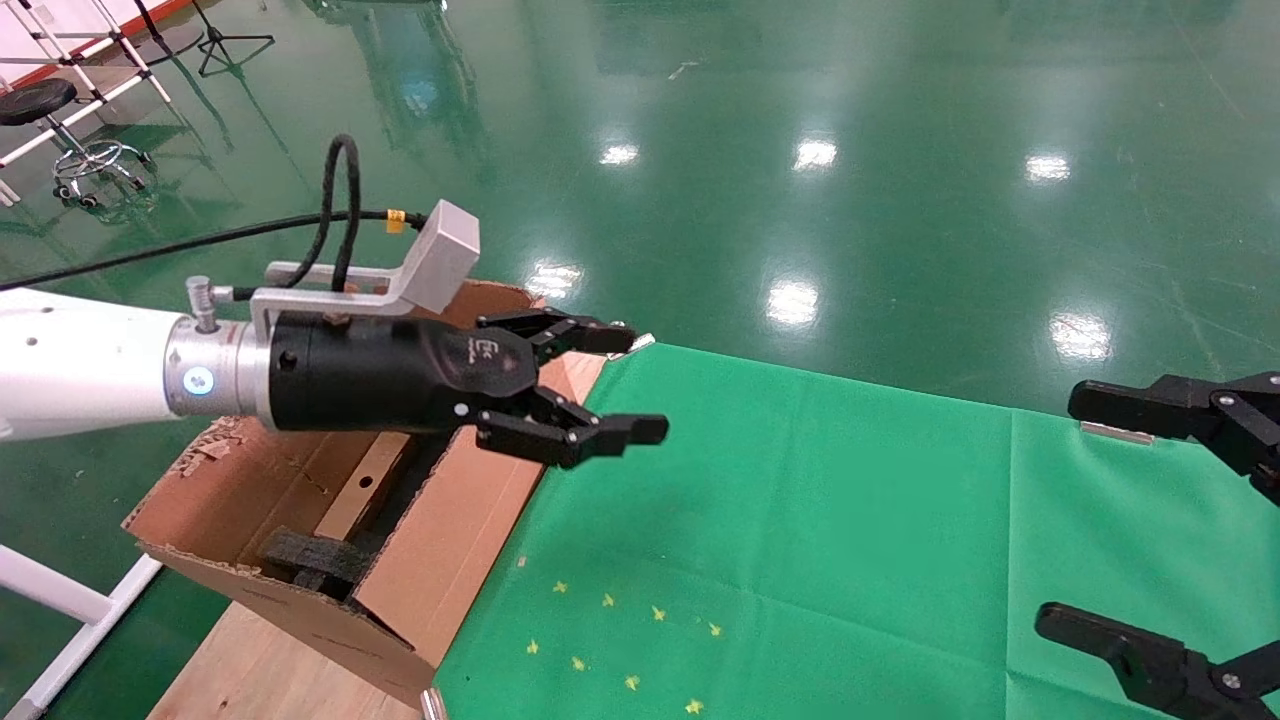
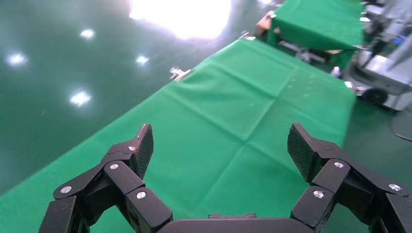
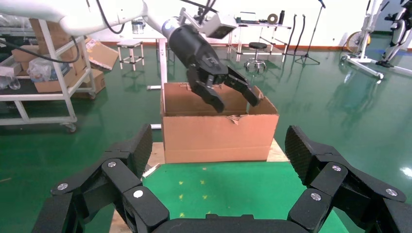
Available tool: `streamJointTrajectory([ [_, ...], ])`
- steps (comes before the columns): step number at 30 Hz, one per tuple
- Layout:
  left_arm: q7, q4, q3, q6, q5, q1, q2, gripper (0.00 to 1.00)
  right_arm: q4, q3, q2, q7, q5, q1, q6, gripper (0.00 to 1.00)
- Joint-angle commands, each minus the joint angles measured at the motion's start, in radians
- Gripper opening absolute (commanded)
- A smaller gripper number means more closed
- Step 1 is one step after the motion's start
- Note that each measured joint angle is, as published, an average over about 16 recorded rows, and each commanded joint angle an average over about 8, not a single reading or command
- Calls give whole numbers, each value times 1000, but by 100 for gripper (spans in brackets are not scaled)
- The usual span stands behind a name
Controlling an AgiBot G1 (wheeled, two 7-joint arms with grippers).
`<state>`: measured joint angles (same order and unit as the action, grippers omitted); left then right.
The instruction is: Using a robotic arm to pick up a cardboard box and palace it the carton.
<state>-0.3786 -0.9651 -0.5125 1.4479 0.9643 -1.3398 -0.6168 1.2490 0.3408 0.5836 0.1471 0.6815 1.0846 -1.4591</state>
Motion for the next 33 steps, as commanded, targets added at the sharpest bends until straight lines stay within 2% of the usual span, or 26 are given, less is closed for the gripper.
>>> streamJointTrajectory([
  [1, 19, -32, 24, 5, -24, 27, 1, 100, 0, 0, 0, 0, 0, 0, 0, 100],
  [20, 191, -322, 235, 48, -236, 268, 5, 100, 0, 0, 0, 0, 0, 0, 0, 100],
  [33, 197, -338, 247, 52, -250, 281, 6, 100, 0, 0, 0, 0, 0, 0, 0, 100],
])
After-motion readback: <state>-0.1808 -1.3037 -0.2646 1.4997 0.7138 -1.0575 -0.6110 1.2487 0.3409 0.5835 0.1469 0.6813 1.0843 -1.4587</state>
